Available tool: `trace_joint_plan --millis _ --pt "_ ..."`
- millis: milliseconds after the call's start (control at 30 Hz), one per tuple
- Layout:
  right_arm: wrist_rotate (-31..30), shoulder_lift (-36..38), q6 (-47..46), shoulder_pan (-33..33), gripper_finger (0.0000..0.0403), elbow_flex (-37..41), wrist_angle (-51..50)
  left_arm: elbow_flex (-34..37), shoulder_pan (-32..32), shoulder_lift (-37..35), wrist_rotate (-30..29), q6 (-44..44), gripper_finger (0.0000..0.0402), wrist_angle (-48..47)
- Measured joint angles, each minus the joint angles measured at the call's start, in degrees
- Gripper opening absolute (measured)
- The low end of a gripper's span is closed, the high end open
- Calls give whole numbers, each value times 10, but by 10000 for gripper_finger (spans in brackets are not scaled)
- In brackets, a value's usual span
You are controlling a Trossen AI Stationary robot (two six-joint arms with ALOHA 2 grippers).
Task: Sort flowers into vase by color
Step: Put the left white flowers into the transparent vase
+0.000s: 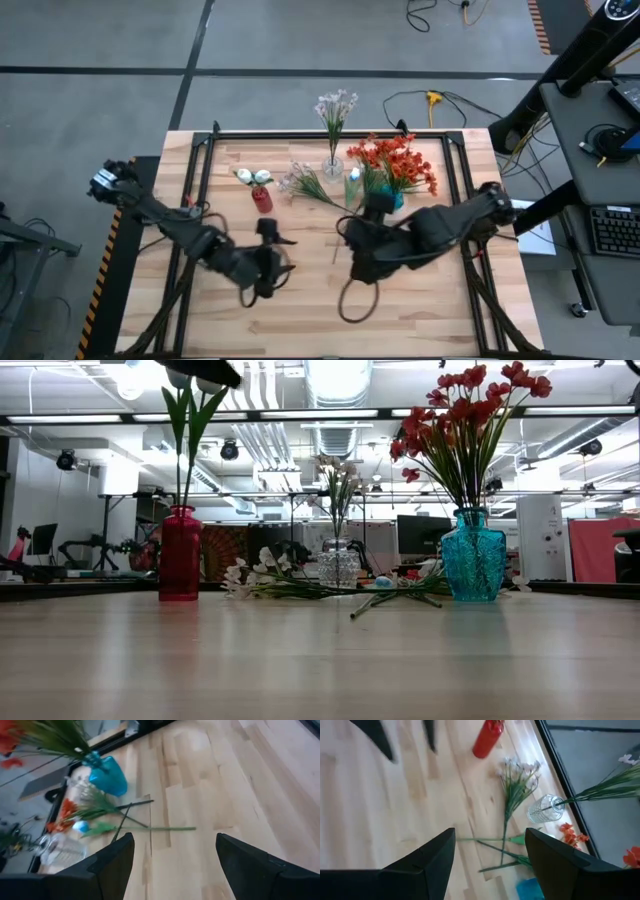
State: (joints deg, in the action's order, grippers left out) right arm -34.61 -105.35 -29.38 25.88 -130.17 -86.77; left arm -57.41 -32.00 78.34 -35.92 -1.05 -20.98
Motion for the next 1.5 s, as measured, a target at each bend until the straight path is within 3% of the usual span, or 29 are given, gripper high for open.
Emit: trace_joint_plan --millis 167,533,733,900,1200,1500 --pt "0 36 -19 25 233 0 0 0 73 38 57 87 252 48" --pt "0 75 -44 64 233 0 1 -1 200 115 162 169 252 94" --pt "6 75 -45 78 233 0 0 -1 264 169 181 222 252 145" --pt "7 87 -43 84 233 0 -1 -21 312 214 249 251 252 165" --pt "1 108 -40 84 233 0 -1 -82 373 302 290 291 251 163" --pt "1 107 -38 84 233 0 -5 -101 404 351 292 300 251 168"
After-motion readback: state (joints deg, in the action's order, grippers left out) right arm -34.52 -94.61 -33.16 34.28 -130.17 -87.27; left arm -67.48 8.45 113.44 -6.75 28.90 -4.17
